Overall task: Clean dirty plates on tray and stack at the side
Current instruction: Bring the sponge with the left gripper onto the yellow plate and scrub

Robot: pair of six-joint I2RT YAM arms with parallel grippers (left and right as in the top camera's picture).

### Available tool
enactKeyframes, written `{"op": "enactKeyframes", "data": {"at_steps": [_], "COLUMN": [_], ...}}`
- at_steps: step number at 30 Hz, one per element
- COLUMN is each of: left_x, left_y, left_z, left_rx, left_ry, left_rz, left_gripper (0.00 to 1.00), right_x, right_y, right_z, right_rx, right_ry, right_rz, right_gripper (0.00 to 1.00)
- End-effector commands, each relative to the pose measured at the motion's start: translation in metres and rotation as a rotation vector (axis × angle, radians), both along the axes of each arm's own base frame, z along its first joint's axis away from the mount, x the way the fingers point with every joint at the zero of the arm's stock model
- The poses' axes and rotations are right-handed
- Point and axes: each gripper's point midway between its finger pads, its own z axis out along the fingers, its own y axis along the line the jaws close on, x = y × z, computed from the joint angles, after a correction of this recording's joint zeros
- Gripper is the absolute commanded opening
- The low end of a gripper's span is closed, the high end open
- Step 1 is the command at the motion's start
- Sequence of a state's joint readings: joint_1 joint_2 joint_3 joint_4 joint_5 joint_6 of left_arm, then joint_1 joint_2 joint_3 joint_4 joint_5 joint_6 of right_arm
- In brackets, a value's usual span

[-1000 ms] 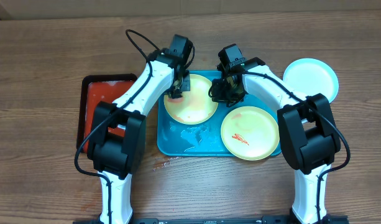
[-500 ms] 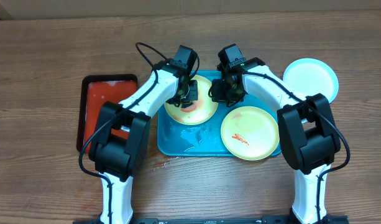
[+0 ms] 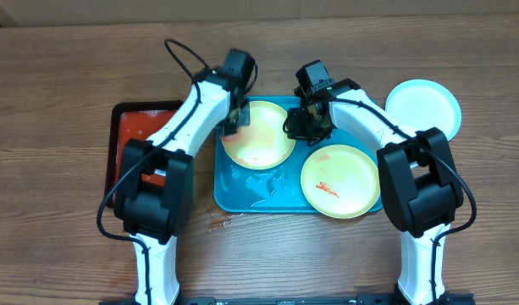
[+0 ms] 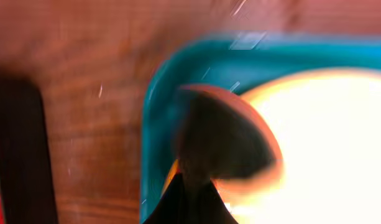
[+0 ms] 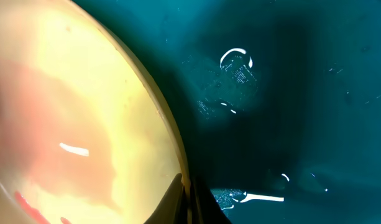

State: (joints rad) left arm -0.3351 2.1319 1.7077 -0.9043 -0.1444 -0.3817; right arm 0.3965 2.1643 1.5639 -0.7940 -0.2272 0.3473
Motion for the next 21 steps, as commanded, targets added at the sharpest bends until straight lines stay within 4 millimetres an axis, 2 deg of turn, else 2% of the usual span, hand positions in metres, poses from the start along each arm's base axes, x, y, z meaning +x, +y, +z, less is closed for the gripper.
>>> {"op": "enactKeyframes", "data": {"at_steps": [1,4,12,17,21], "left_x": [0.011,0.001,-0.015,-0.015,-0.006], "left_y": [-0.035,-0.059,-0.058,-0.031,0.011], "left_z": [0.025,0.017,-0.026,-0.044,-0.041], "left_rx": [-0.197,-0.310,-0.282,-0.147,0.091], "left_ry": [-0.023,0.026,0.064,0.039,-0.012], "left_rz": [-0.083,-0.126,-0.130,-0.102,-0.054], "left_gripper": [0.04,0.04,0.04,0.04,0.04], "right_x": [-0.003,-0.003,-0.003,-0.003,-0.003], "right_y": [-0.012,-0.012,-0.012,-0.012,-0.012], "right_z": [-0.010,-0.010,-0.010,-0.010,-0.010], "right_rx": [-0.053,-0.053,-0.051,-0.051,-0.051], "right_ry": [0.012,0.011,0.010,0.011,0.012], "right_rz": [-0.020,-0.021,-0.024,-0.024,-0.024], "right_gripper": [0.04,0.04,0.04,0.04,0.04]}}
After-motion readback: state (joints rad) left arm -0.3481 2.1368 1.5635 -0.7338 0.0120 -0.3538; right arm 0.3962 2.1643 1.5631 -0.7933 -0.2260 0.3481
